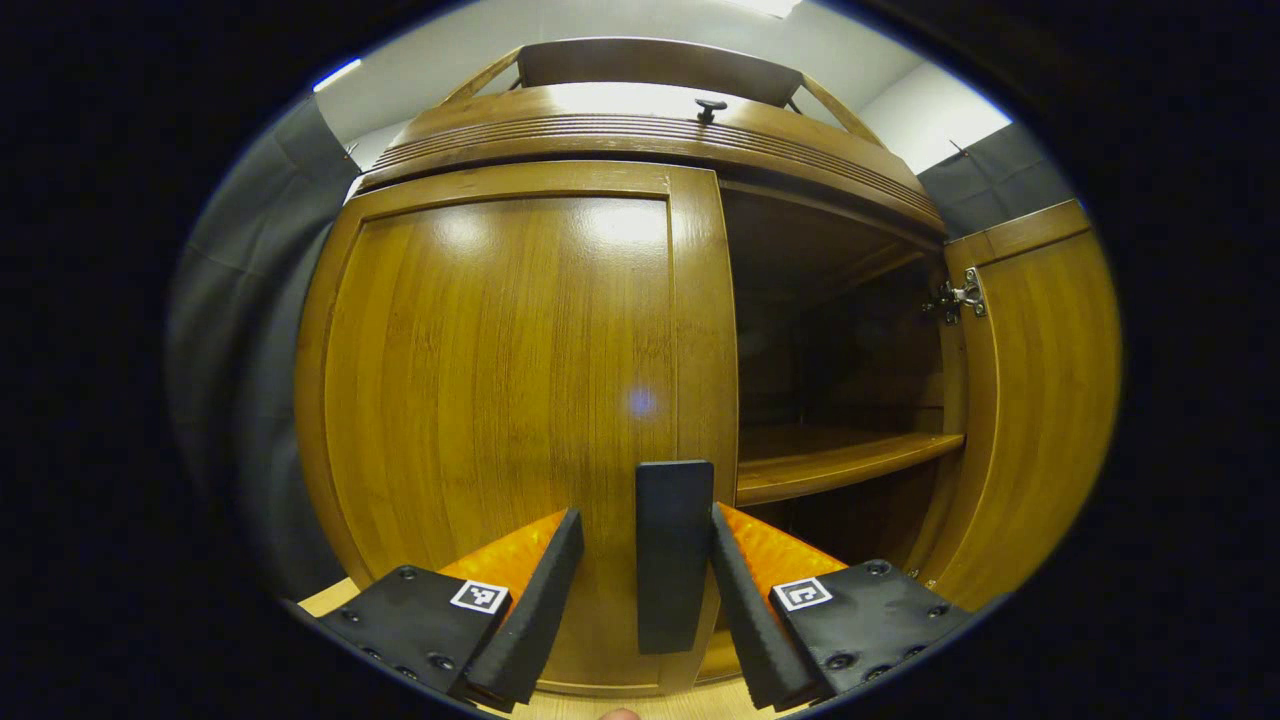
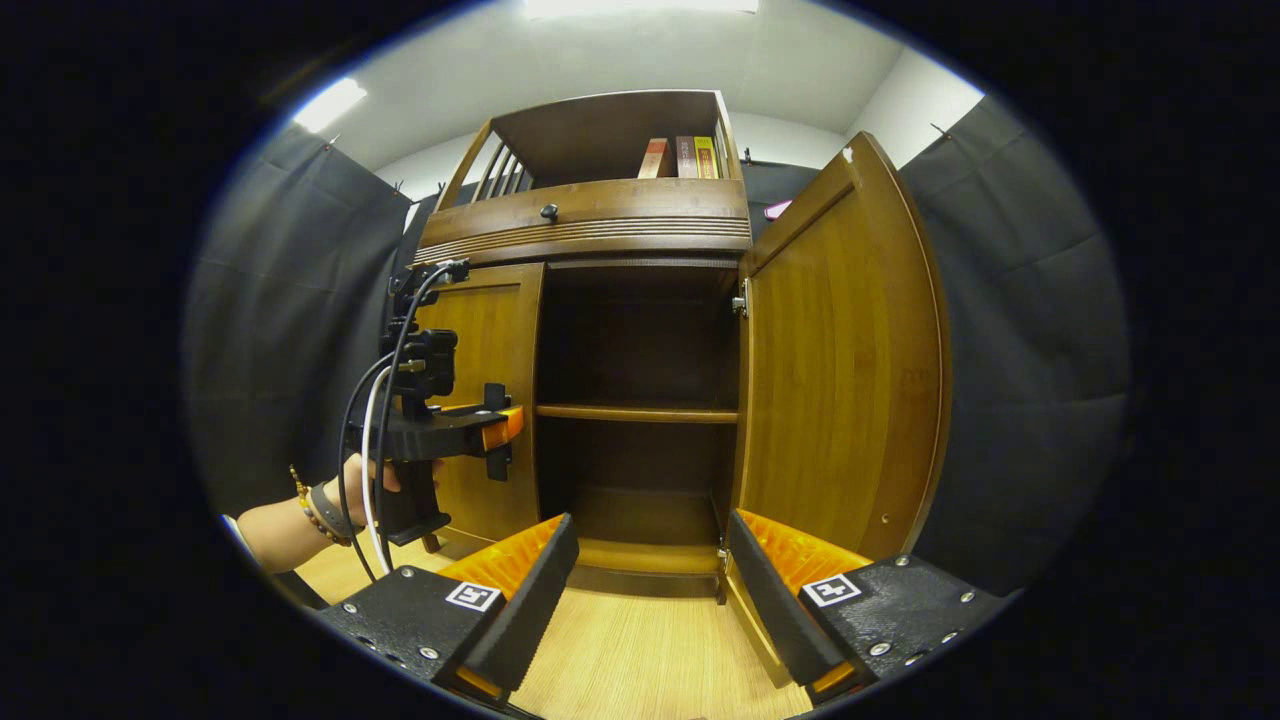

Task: Open the right door of the double-door shoe cabinet with the right hand, and open the left door with the left hand.

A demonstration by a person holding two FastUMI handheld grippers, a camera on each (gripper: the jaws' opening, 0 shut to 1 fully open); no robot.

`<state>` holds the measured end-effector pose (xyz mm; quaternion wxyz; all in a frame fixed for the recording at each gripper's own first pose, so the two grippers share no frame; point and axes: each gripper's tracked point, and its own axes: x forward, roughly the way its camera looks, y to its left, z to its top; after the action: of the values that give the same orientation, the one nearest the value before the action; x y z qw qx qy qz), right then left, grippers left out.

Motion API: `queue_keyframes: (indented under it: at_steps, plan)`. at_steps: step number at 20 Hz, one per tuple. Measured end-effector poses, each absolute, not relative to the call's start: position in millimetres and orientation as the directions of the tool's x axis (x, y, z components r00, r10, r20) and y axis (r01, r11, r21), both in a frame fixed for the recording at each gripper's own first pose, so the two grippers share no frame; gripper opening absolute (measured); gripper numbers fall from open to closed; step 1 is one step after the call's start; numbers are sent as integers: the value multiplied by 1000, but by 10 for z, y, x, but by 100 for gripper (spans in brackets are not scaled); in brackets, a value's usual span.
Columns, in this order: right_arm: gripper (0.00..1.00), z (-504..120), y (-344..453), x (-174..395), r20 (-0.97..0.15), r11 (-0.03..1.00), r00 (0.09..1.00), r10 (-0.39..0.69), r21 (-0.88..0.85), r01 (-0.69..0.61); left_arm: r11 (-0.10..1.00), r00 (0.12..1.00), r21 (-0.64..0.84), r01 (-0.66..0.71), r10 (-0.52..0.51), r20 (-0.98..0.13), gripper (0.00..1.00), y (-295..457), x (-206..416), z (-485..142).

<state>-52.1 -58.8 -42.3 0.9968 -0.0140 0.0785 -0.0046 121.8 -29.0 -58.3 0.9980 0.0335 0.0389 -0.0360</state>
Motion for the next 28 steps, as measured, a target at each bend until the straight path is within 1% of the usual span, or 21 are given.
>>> queue_keyframes:
  at_steps: [3, 5, 7, 11, 14, 15, 19, 25, 26, 28]
  plan:
    - [94, -417, -601, -557, -152, 1000, 988, -13, -28, 8, 995, 995, 77, 64, -58, -87, 82, -273, 1226, -590]
    - [94, -404, -623, -574, -151, 999, 988, -18, -32, 13, 992, 989, 57, 113, -107, -100, 61, -387, 1218, -614]
    - [94, -394, -633, -596, -150, 999, 988, -23, -28, 19, 992, 989, 64, 105, -98, -111, 41, -397, 1215, -620]
    - [94, -444, -677, -625, -160, 999, 987, -32, -32, 28, 995, 988, 60, 84, -75, -136, 38, -375, 1115, -622]
    - [94, -437, -697, -639, -162, 999, 986, -32, -39, 26, 991, 982, 59, 124, -113, -153, 38, -338, 782, -553]
    - [94, -447, -696, -654, -162, 999, 986, -33, -43, 27, 989, 980, 53, 139, -129, -152, 41, -315, 651, -515]
    - [94, -533, -728, -646, -171, 998, 984, -45, -59, 36, 983, 977, 43, 178, -171, -130, 40, -141, 187, -380]
    - [94, -539, -621, -651, -175, 998, 984, -28, -53, 19, 980, 978, 75, 185, -177, -109, 40, 146, -273, -272]
    - [94, -529, -594, -648, -170, 999, 985, -23, -52, 14, 979, 978, 77, 187, -178, -110, 37, 189, -312, -287]
    - [94, -510, -530, -648, -164, 999, 986, -12, -49, 4, 981, 979, 69, 179, -171, -111, 40, 292, -400, -265]
